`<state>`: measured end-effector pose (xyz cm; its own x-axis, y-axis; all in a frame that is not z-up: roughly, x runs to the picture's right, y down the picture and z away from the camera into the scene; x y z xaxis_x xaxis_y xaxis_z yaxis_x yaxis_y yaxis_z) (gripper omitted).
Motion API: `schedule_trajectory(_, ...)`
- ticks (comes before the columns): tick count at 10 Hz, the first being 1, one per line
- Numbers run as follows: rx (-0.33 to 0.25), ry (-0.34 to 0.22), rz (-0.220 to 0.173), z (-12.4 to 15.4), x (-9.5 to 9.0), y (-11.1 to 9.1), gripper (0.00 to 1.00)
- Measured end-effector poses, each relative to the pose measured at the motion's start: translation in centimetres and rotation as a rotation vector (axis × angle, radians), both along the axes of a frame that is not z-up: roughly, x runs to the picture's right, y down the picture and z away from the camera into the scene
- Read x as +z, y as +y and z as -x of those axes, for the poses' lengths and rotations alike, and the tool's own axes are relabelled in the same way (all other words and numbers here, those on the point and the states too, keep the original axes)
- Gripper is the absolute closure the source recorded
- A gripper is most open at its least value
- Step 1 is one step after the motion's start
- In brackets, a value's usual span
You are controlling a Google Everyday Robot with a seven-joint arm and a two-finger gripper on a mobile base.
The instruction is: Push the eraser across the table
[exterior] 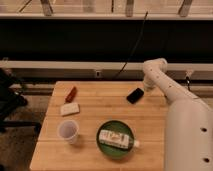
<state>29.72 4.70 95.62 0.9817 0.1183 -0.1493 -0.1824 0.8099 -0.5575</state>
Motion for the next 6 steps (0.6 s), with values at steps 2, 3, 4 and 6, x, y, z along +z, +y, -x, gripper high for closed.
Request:
schedule_trajectory(2,0.019,0.022,0.008,-1.6,0.7,0.3,0.95)
schedule_trajectory(3,0.026,0.026,0.014,-1.9,1.0,0.6,0.95)
schedule_trajectory(4,0.031,0.027,0.019,-2.1,1.2,0.7,0.95)
schedule_trajectory(6,0.03,0.014,0.029,-1.6,1.7,0.9,0.95)
